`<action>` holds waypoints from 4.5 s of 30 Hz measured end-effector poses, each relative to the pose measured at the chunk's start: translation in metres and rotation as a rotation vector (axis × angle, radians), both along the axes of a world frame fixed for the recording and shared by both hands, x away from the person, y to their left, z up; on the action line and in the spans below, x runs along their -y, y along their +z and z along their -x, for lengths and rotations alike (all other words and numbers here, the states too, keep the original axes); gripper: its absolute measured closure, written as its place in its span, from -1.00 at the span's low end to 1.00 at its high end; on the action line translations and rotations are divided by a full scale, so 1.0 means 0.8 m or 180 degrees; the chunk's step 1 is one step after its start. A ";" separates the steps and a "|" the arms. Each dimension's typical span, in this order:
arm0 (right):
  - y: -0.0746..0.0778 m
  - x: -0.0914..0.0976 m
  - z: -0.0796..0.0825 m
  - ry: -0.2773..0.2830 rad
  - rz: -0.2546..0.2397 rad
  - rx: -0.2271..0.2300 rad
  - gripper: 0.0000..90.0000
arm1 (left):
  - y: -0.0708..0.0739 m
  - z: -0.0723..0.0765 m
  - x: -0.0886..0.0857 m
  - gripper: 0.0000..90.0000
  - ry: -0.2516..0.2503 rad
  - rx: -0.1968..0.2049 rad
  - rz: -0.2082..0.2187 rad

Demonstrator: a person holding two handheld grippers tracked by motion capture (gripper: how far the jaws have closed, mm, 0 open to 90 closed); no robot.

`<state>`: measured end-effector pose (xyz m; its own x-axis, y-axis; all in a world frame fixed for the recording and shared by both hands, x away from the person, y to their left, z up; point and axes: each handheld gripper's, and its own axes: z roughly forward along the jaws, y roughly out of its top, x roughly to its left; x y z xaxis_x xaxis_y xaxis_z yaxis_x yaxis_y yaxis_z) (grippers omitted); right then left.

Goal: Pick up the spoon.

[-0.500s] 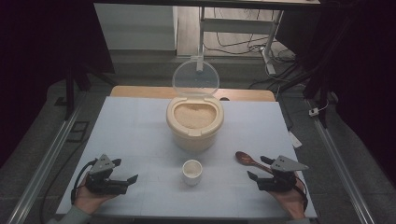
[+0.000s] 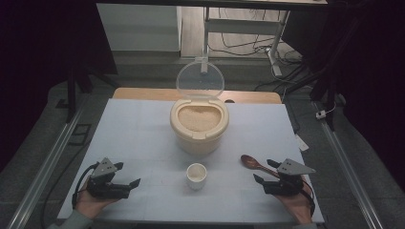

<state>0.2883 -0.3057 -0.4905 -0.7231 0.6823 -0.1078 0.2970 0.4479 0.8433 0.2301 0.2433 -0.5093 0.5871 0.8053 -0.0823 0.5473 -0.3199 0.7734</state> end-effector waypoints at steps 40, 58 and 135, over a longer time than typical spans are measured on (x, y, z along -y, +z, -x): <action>0.058 -0.022 -0.079 0.0094 0.1226 -0.1088 -0.35 | -0.004 -0.008 0.002 -0.76 -0.0058 -0.0045 -0.0022; 0.023 0.003 -0.087 0.0071 0.1572 -0.1370 0.03 | -0.007 -0.008 0.005 -0.76 -0.0088 -0.0056 -0.0071; 0.116 -0.098 -0.041 0.1402 0.1260 -0.0535 0.78 | -0.008 -0.010 0.008 -0.75 -0.0133 -0.0067 -0.0119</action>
<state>0.3209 -0.2271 -0.3975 -0.9570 0.2469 -0.1519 0.1271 0.8284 0.5455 0.2384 0.2370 -0.5160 0.6187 0.7829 -0.0653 0.5489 -0.3713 0.7489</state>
